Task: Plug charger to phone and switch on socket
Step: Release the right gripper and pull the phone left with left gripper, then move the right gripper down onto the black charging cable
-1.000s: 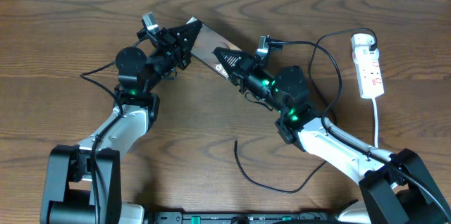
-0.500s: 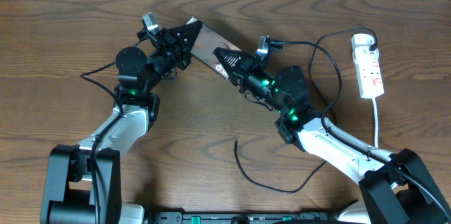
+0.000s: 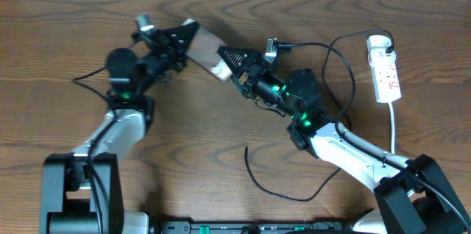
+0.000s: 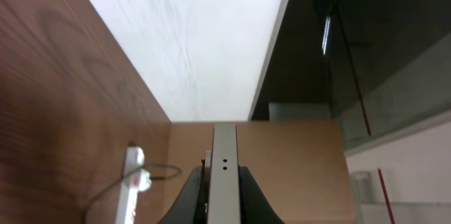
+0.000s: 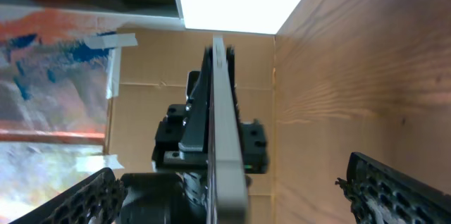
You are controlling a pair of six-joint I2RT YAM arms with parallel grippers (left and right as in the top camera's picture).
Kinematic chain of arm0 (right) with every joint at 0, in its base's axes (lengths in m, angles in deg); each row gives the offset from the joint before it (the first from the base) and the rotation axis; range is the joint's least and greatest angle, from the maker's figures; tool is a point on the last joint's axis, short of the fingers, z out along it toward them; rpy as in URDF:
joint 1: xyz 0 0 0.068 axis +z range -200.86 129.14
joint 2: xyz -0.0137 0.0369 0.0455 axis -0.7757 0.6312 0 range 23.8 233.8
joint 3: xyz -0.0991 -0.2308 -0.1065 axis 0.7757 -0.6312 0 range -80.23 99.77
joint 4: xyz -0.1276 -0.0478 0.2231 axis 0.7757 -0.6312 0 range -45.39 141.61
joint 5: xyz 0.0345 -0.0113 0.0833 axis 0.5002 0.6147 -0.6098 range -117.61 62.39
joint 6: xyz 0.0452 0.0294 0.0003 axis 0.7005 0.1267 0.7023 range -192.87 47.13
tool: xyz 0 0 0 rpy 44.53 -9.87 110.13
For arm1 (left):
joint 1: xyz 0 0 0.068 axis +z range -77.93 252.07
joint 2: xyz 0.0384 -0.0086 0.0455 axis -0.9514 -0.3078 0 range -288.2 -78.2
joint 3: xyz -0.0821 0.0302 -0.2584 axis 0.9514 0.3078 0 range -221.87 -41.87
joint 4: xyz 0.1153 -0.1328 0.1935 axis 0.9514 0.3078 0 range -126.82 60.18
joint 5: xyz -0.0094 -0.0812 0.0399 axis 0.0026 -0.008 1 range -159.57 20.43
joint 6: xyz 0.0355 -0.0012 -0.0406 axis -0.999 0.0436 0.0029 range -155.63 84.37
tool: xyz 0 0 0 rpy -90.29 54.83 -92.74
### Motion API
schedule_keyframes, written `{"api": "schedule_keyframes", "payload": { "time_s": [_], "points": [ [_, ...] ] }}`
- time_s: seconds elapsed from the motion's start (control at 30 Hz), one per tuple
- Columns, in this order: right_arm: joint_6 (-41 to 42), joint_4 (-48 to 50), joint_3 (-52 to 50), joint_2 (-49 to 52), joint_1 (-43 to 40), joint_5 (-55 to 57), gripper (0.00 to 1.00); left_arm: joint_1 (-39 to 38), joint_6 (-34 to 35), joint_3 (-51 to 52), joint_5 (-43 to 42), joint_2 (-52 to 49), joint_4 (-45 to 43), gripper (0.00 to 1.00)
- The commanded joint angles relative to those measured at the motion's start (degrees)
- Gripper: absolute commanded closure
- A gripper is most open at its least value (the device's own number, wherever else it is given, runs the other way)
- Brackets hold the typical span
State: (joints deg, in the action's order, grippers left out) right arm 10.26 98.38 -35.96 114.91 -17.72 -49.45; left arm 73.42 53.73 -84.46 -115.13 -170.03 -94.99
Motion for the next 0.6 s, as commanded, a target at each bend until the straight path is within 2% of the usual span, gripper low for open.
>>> {"api": "schedule_keyframes", "payload": {
  "time_s": [0.0,0.17,0.3,0.4,0.43,0.57],
  "points": [
    [-8.9,-0.7,0.3,0.3,-1.9,-4.4,0.01,7.2,0.3,-0.8,-10.1,0.9,-0.6,0.93],
    [-16.6,-11.8,1.1,0.3,-6.0,-10.1,0.01,19.5,-0.4,-1.0,-29.9,0.9,-0.7,0.93],
    [-28.0,-33.4,7.0,0.3,-7.8,-11.2,0.01,24.5,-0.6,-1.3,-43.9,0.9,-1.4,0.93],
    [-36.6,-50.6,14.4,0.3,-7.6,-8.6,0.01,24.7,-0.7,-1.0,-44.6,0.9,-1.7,0.93],
    [-40.4,-59.5,18.5,0.3,-7.5,-6.4,0.01,24.3,-0.8,-1.0,-44.6,0.9,-1.8,0.93],
    [-45.8,-80.3,27.6,0.3,-7.0,0.5,0.01,23.9,-1.0,-1.0,-44.5,0.9,-2.5,0.93]
  ]
}}
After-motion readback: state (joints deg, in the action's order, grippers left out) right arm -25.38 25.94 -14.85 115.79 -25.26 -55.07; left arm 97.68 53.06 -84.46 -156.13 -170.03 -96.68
